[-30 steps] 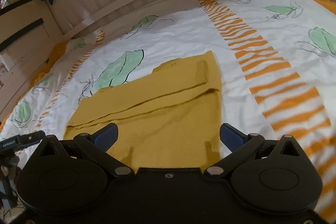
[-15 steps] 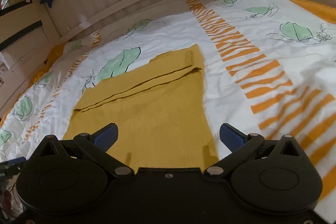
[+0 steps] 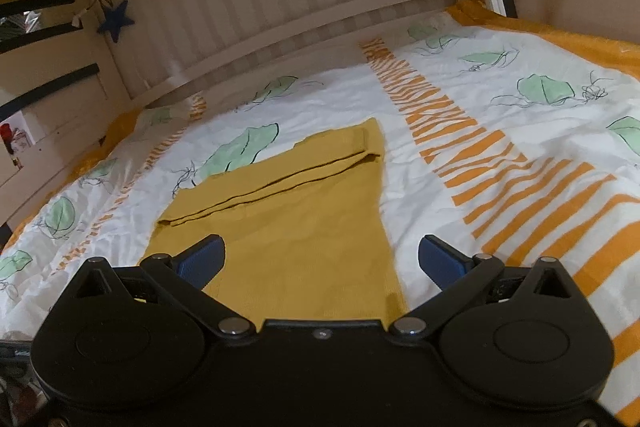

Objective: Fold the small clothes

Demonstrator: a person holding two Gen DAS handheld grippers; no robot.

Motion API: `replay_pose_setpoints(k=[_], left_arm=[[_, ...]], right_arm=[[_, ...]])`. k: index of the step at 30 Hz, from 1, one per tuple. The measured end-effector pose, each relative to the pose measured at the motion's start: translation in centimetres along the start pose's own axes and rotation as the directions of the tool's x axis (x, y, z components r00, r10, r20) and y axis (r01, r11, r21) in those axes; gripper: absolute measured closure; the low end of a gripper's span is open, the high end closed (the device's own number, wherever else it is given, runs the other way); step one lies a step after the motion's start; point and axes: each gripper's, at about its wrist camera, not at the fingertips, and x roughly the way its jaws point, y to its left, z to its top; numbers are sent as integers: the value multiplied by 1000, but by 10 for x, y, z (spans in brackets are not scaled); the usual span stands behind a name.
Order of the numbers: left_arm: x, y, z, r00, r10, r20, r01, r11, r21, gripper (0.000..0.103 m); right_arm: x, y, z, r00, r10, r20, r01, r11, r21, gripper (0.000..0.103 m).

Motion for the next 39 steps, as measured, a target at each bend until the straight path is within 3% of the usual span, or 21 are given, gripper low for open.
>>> replay_pose_setpoints(k=[5, 8, 10, 14, 19, 21, 25, 32, 39], left_arm=[[8, 0, -2, 999, -16, -37, 16, 1000, 0, 2], [17, 1, -3, 996, -42, -78, 42, 999, 2, 2], [21, 1, -4, 995, -52, -89, 53, 999, 1, 2], [22, -1, -5, 995, -53, -90, 53, 999, 5, 2], [21, -1, -7, 995, -53, -79, 54, 999, 8, 2], [20, -1, -7, 996, -53, -78, 54, 999, 8, 2], [20, -1, -7, 996, -52, -78, 53, 999, 9, 2], [20, -1, -6, 996, -52, -79, 53, 999, 9, 2], [21, -2, -6, 995, -52, -83, 53, 999, 10, 2]], right_arm=[[7, 0, 1, 998, 9, -58, -8, 1000, 11, 0], [16, -10, 5, 989, 38, -140, -26, 996, 86, 0], [25, -20, 8, 975, 64, -211, -33, 989, 147, 0], [39, -29, 15, 940, 78, -333, -26, 987, 158, 0], [51, -37, 26, 914, 66, -401, -10, 990, 140, 0], [60, -42, 28, 894, 47, -445, 13, 992, 129, 0], [79, -47, 25, 848, 82, -523, -1, 988, 154, 0], [98, -45, 15, 790, 211, -576, -74, 965, 251, 0], [85, -38, 14, 756, 263, -600, -130, 958, 256, 0]])
